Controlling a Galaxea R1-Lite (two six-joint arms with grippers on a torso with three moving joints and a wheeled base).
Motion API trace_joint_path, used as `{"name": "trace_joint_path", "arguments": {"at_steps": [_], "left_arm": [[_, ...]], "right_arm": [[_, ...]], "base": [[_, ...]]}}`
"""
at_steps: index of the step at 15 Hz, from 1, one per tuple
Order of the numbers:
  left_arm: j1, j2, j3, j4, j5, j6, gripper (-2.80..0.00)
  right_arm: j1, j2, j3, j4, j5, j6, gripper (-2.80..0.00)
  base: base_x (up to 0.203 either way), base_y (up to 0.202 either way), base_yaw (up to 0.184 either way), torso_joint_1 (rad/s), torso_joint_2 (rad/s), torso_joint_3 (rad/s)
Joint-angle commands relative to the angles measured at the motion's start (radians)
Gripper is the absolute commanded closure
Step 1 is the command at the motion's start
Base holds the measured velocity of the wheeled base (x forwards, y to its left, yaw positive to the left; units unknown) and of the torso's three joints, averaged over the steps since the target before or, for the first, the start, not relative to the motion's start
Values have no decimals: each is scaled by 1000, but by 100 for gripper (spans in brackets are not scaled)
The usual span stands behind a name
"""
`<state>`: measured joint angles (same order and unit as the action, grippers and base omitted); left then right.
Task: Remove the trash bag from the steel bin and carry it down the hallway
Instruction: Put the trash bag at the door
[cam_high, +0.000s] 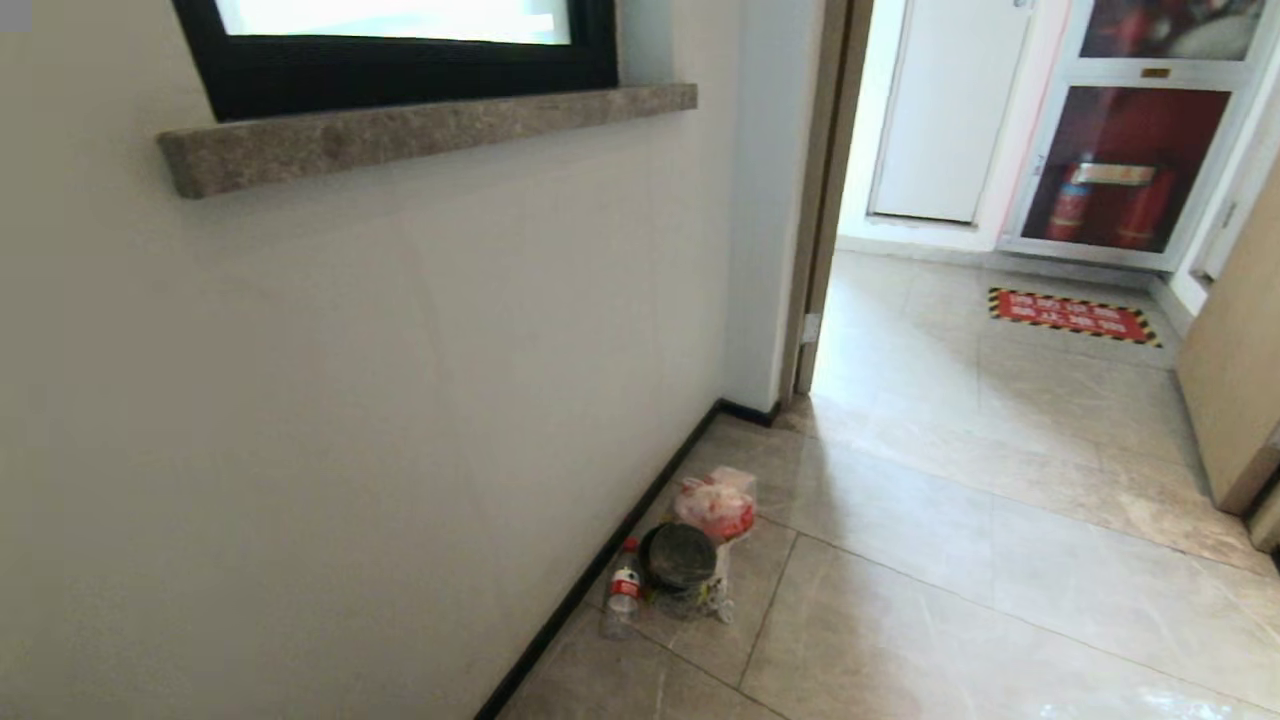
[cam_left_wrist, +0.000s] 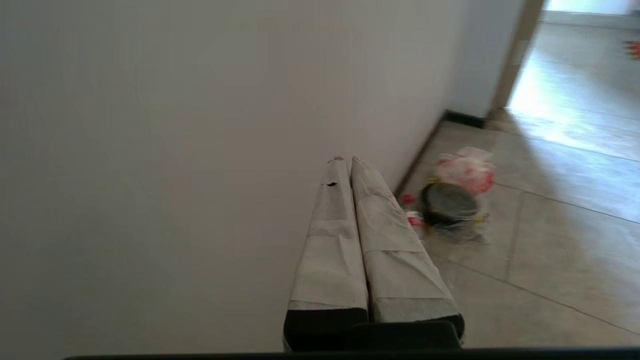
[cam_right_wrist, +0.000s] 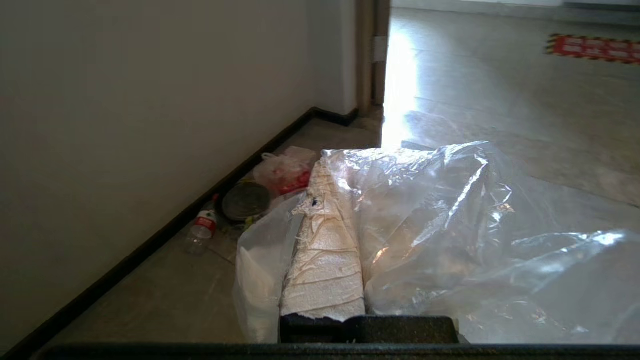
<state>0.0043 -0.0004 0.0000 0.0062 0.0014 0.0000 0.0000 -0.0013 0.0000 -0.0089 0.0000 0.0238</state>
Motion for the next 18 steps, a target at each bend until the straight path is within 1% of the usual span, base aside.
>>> {"name": "trace_joint_path", "arguments": {"at_steps": [1,18], "left_arm": [[0,0,3,0,0,0,0],[0,0,2,0,0,0,0]], "right_arm": [[0,1,2,0,0,-1,0],[0,0,2,1,0,1,0]], "base": [[2,-9,166,-1,-1,2],[1,-9,173,2,1,3]]}}
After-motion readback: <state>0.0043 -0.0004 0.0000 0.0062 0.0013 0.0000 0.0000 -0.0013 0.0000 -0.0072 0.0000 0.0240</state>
